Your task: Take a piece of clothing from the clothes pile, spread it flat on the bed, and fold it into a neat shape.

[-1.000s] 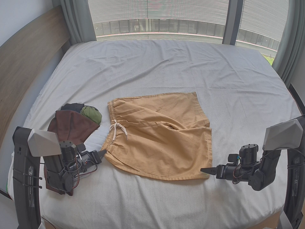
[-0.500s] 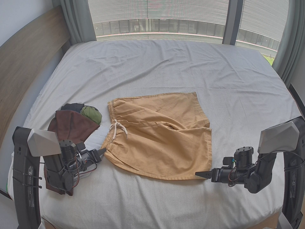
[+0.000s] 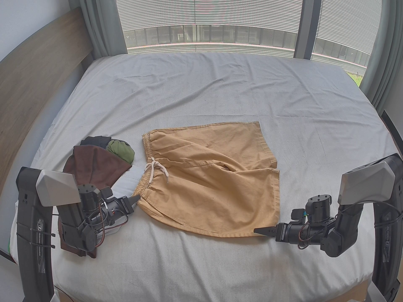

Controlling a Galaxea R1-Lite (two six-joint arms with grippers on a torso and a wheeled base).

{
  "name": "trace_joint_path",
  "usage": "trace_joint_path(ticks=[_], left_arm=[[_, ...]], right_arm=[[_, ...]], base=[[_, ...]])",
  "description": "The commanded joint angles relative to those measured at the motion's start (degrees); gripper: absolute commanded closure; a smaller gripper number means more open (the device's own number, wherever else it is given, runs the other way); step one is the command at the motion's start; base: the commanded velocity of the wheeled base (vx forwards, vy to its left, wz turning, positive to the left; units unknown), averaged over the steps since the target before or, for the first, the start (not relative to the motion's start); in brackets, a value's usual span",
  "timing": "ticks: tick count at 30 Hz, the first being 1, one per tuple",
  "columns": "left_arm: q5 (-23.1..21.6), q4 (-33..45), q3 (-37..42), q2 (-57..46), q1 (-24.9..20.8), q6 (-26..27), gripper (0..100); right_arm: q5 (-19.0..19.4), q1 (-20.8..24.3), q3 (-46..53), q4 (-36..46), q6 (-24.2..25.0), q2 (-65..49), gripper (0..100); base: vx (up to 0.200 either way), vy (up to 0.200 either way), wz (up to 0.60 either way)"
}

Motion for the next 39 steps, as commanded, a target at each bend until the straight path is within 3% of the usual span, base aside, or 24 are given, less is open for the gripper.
trace_joint_path(ticks=[1, 11, 30, 31, 39], left_arm=[[0.08, -0.04, 0.01, 0.0, -0.02, -0.03, 100], [0.08, -0.04, 0.01, 0.18, -0.02, -0.03, 100], [0.17, -0.04, -0.07, 0.62, -0.1, -0.03, 100], [0.17, -0.04, -0.07, 0.62, -0.1, -0.03, 100], [0.17, -0.04, -0.16, 0.79, -0.1, 0.06, 100]], right_arm=[[-0.06, 0.23, -0.24, -0.13, 0.14, -0.17, 0], [0.47, -0.3, 0.99, 0.04, 4.09, -5.62, 0], [0.56, -1.26, 3.01, 0.66, 4.09, -8.08, 0], [0.56, -1.26, 3.01, 0.66, 4.18, -8.08, 100], [0.56, -1.88, 3.97, 0.66, 4.09, -8.17, 100]], base=[[0.0, 0.0, 0.0], [0.0, 0.0, 0.0], [0.0, 0.0, 0.0], [0.0, 0.0, 0.0], [0.0, 0.0, 0.0]])
